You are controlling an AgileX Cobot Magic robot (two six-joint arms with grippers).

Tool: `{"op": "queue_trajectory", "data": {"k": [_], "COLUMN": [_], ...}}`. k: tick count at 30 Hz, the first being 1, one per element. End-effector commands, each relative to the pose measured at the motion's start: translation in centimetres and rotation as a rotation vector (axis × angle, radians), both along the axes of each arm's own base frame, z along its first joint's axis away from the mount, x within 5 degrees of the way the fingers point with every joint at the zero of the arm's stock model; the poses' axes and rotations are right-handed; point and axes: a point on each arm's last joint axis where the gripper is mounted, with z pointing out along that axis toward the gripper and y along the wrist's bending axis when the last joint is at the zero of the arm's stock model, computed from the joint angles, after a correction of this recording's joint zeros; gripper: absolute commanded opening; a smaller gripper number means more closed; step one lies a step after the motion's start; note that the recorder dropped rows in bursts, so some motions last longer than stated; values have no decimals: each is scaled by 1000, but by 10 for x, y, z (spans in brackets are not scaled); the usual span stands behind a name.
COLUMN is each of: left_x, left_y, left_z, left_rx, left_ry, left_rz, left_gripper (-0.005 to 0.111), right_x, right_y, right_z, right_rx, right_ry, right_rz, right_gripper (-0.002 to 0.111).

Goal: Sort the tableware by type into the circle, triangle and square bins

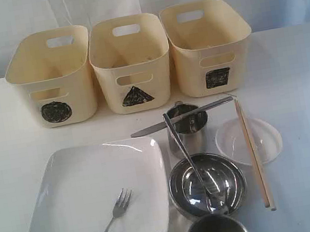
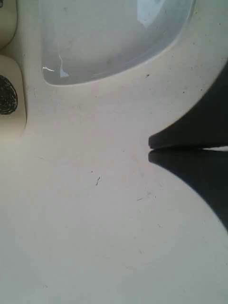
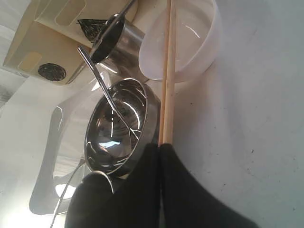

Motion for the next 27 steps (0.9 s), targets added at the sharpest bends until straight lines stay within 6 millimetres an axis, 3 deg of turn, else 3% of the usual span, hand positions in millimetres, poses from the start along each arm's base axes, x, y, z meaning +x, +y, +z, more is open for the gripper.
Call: {"op": "queue_trajectory", "data": {"k": [1, 9, 16, 17, 19, 27], "left_x": [1, 7, 7, 7, 6, 5], "left_y": [0, 3, 6, 8, 8, 10], "left_z": [1, 21, 46, 51, 54, 59], "left_rx": [16, -30, -483, -675, -879, -1251], "left_ry": [-25, -245, -498, -534, -549, -563], "left_rz": [-5, 40, 137, 156, 164, 180], "left_gripper": [0, 0, 0, 0, 0, 0], "right_x": [0, 0, 0, 0, 0, 0], "right_y": [0, 0, 0, 0, 0, 0], "right_z": [-1, -1, -1, -1, -1, -1], "right_rx": [-4, -4, -4, -4, -4, -4], "right_ry": [-6, -6, -6, -6, -6, -6], "right_rz": [1, 1, 1, 1, 1, 1], "right_gripper": [0, 0, 0, 0, 0, 0]}}
